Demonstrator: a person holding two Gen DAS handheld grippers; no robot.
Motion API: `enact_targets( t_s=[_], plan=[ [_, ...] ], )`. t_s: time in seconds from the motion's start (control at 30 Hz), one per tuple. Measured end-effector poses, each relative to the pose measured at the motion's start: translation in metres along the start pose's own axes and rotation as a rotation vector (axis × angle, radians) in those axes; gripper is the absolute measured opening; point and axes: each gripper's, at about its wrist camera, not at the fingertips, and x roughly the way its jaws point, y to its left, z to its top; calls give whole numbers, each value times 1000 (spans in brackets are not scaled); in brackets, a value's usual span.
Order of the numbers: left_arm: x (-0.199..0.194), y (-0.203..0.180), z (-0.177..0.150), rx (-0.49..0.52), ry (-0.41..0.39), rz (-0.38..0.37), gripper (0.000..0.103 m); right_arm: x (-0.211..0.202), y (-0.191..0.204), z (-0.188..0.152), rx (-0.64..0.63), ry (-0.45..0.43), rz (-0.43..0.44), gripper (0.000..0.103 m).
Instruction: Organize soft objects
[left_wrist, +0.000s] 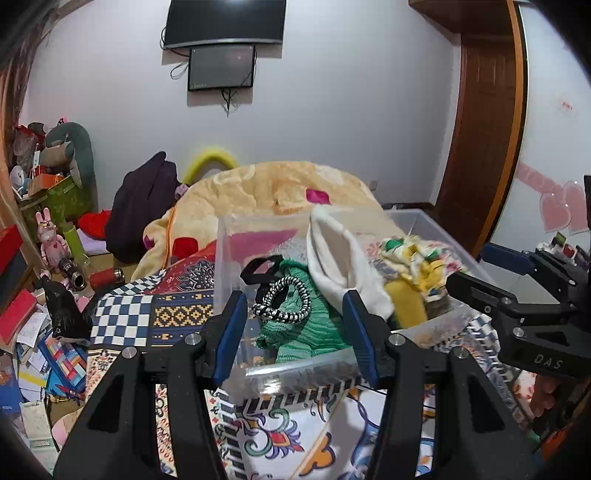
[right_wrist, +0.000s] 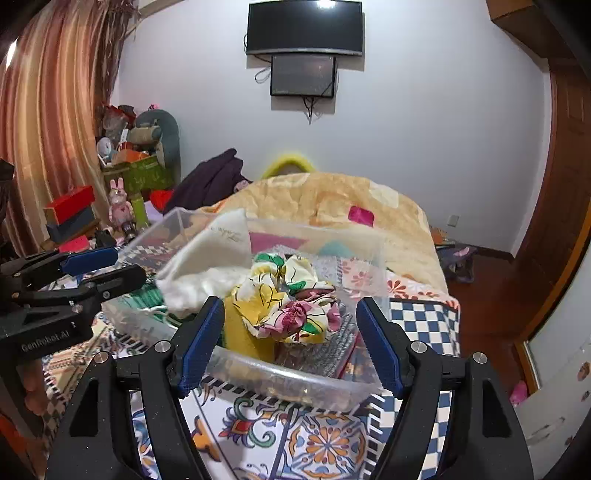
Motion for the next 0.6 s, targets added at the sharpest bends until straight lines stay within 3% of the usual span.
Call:
enact_targets(
  t_s=[0.17,0.3,0.47,0.6],
  plan=[
    [-45,-5,11,4,-101,-17,56,-33,-3,9,7,-71,15,72],
    [-82,-11,18,13,-180,-19,70,-58,-2,16,6,-134,26,84],
    [-122,-16,25,24,-264,-20,82,-93,-1,23,7,-219,30,86],
    [-145,-20,28,30,-313,-26,98,-116,-2,26,23,-284,31,96]
  ],
)
